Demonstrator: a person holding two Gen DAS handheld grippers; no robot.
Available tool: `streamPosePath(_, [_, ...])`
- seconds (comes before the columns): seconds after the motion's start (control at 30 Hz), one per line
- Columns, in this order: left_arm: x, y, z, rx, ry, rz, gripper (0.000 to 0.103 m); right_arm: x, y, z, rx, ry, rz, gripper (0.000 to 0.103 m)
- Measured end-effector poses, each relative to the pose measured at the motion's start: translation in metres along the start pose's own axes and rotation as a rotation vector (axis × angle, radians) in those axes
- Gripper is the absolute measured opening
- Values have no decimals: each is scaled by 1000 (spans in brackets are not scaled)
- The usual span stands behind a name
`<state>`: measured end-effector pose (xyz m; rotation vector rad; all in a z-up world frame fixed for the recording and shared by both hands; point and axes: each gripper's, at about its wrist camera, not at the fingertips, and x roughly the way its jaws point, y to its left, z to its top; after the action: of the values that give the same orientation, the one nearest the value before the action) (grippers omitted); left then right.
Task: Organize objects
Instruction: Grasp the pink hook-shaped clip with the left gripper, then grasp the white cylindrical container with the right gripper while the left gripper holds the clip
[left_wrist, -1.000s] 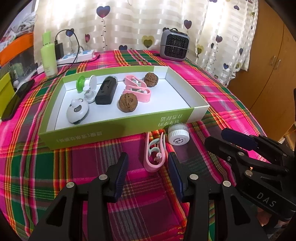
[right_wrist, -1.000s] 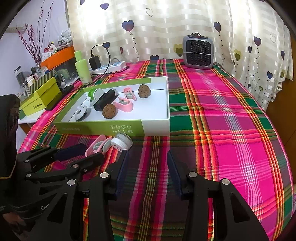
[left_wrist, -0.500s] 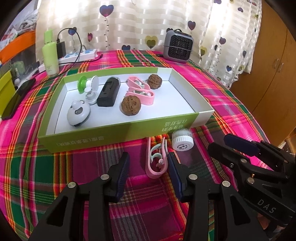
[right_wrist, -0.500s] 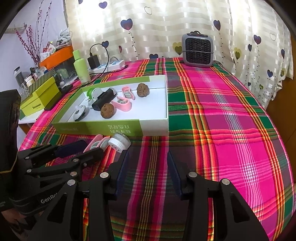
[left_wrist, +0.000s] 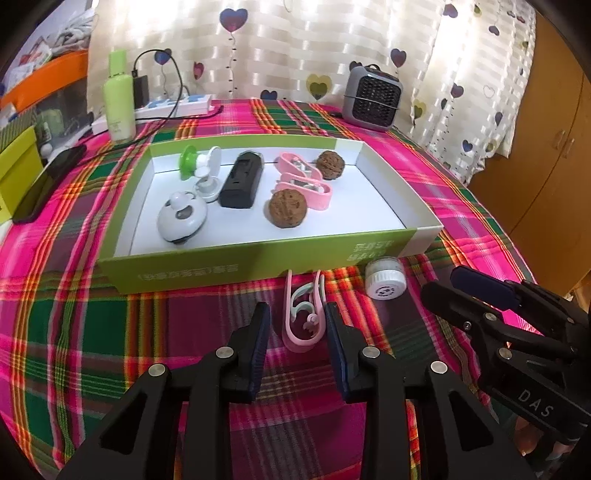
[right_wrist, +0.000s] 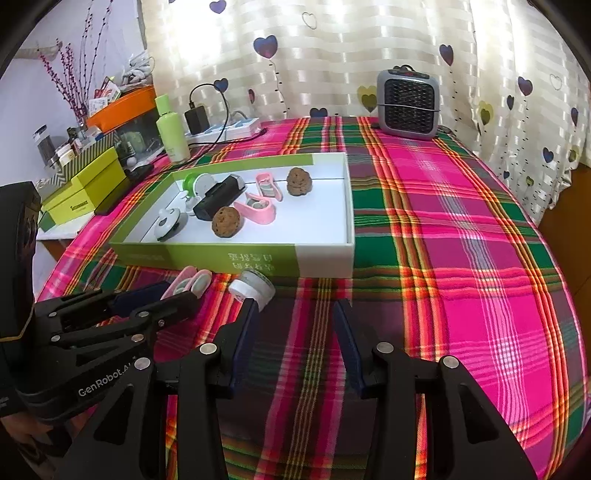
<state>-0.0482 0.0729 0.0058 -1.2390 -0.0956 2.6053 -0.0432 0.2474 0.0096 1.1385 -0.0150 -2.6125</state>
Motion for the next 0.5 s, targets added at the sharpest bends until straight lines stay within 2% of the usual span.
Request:
streamPosePath(0.2, [-4,11,-3,-17,-3,23,29,11,10,4,-45,32,29,43])
streamPosePath(0.5, [-8,23,-5,-46,-8,10,29,23,17,11,-76,54,44,43])
